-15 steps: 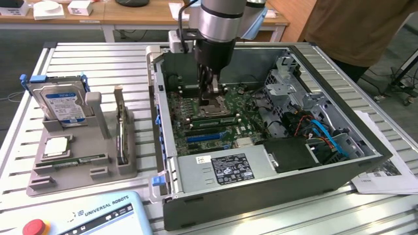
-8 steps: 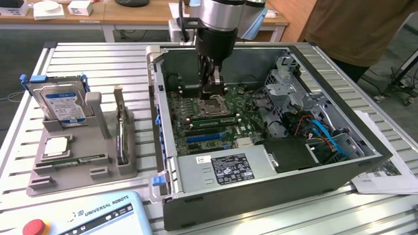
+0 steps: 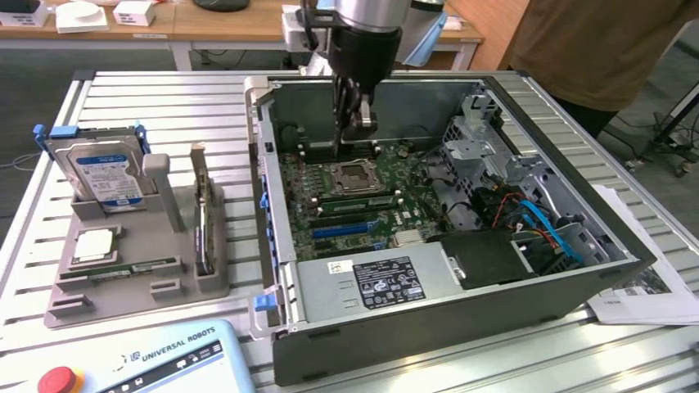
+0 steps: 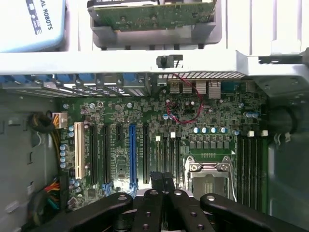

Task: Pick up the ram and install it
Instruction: 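Press down the ram until it locks into place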

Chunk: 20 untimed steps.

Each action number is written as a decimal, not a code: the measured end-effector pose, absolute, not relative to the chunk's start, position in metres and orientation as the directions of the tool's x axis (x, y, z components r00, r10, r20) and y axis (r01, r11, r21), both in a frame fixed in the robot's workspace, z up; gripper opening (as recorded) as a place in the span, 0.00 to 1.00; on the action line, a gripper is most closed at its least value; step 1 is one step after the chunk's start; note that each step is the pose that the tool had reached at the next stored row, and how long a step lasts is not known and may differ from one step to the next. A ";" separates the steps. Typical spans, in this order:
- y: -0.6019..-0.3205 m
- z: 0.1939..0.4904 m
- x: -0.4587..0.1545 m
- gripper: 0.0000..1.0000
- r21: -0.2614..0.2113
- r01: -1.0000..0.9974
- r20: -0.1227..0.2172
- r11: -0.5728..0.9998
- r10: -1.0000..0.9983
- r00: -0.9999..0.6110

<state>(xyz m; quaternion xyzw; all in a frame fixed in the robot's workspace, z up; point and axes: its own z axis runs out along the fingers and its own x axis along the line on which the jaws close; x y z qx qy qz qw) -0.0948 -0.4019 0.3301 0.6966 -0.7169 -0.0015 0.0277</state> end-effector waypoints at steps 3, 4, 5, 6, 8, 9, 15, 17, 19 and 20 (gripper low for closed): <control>-0.401 0.340 -0.095 0.11 0.041 -0.999 0.038 0.029 -0.999 -0.028; -0.401 0.344 -0.095 0.11 0.041 -0.999 0.038 0.029 -0.999 -0.028; -0.401 0.347 -0.095 0.11 0.041 -0.999 0.038 0.029 -0.999 -0.028; -0.401 0.351 -0.095 0.11 0.041 -0.999 0.038 0.030 -0.999 -0.028; -0.401 0.358 -0.095 0.11 0.041 -0.999 0.038 0.029 -0.999 -0.028; -0.401 0.361 -0.095 0.11 0.041 -0.999 0.038 0.029 -0.999 -0.028; -0.400 0.380 -0.095 0.11 0.041 -0.999 0.037 0.029 -0.999 -0.028; -0.400 0.387 -0.095 0.11 0.041 -0.999 0.038 0.029 -0.999 -0.028; -0.399 0.395 -0.095 0.11 0.041 -0.999 0.038 0.029 -0.999 -0.028; -0.399 0.398 -0.095 0.11 0.041 -0.999 0.038 0.029 -0.999 -0.028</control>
